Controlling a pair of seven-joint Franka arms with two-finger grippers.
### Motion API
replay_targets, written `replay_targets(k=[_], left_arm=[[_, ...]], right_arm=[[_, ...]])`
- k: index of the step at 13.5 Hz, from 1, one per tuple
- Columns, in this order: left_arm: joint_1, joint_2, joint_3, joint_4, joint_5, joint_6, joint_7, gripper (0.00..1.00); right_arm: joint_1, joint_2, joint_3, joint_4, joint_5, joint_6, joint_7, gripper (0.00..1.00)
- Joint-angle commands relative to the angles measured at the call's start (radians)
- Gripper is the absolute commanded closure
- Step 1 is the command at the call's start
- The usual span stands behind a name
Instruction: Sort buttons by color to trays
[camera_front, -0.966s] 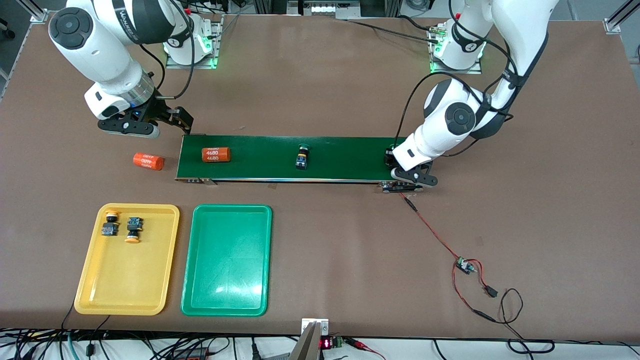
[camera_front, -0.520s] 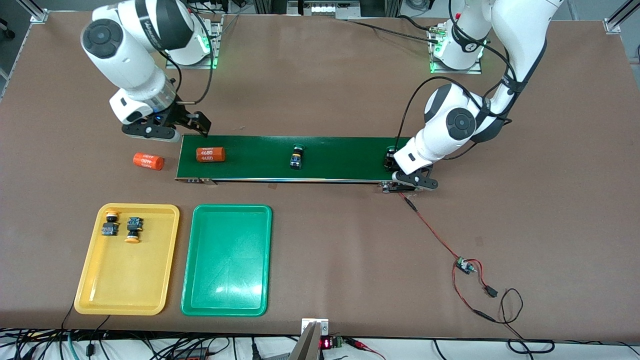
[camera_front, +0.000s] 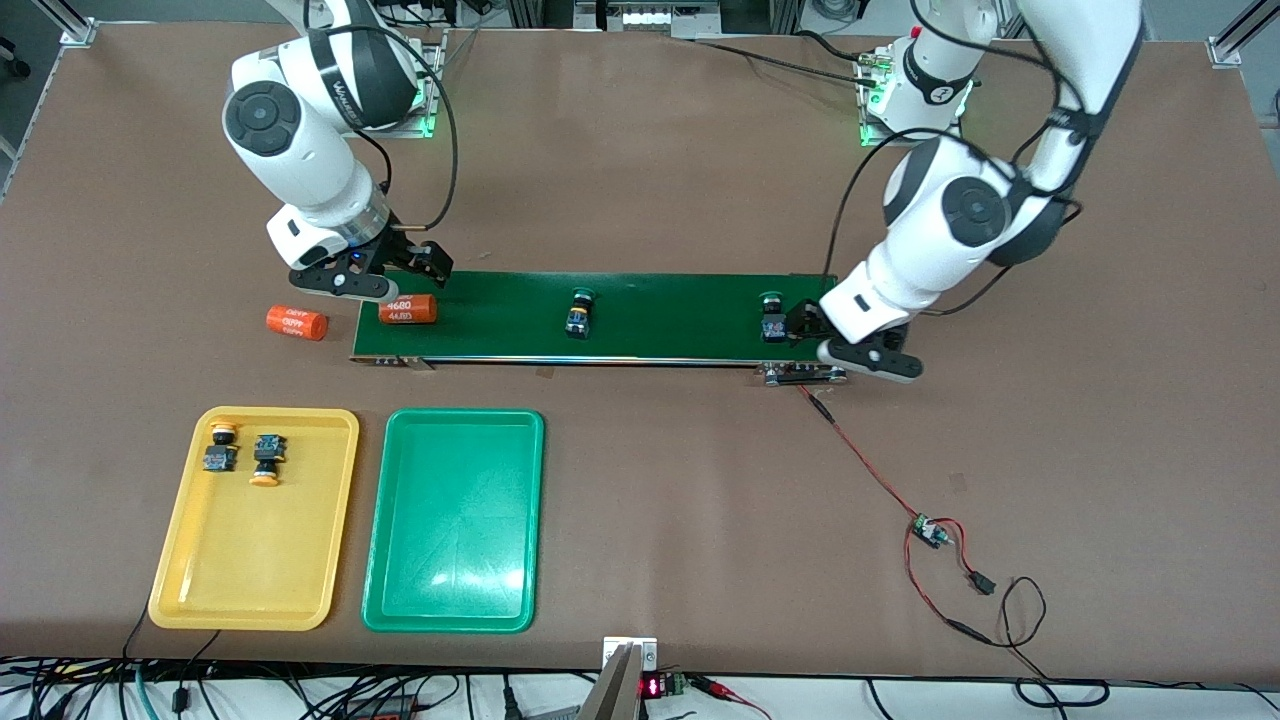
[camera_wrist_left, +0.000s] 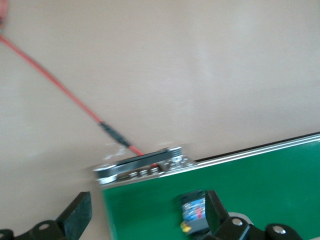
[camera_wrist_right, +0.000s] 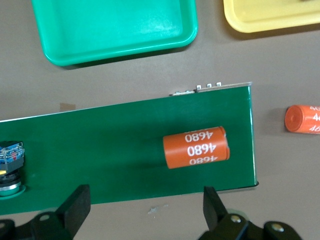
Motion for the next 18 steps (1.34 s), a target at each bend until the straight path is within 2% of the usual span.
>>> replay_targets(k=[1, 4, 5, 8, 12, 15, 18], left_arm=[[0.004, -0.022, 0.084, 0.13, -0.015, -0.236, 0.025, 0.0], [0.004, -0.028, 0.201, 0.264, -0.015, -0.438, 0.017, 0.0], [0.004, -0.028, 0.256, 0.298, -0.015, -0.459, 0.022, 0.0], [0.004, -0.035, 0.367, 0.361, -0.019, -0.49, 0.023, 0.0], [-0.007, -0.028, 0.473, 0.512, -0.017, -0.668, 0.025, 0.0], [-0.005, -0.029, 0.551, 0.56, -0.019, -0.745, 0.031, 0.0], [-0.004, -0.022, 0.55, 0.591, -0.014, -0.746, 0.026, 0.0]], right_arm=[[0.019, 0.022, 0.026, 0.003, -0.072, 0.005, 0.069, 0.0], [0.019, 0.05, 0.048, 0.006, -0.171, 0.004, 0.084, 0.0], [0.019, 0.058, 0.048, 0.006, -0.198, 0.007, 0.084, 0.0], [0.019, 0.074, 0.048, 0.009, -0.202, 0.068, 0.089, 0.0], [0.021, 0.102, 0.048, 0.019, -0.199, 0.109, 0.127, 0.0], [0.021, 0.128, 0.048, 0.045, -0.191, 0.134, 0.13, 0.0], [0.035, 0.168, 0.048, 0.076, -0.195, 0.16, 0.181, 0.0]])
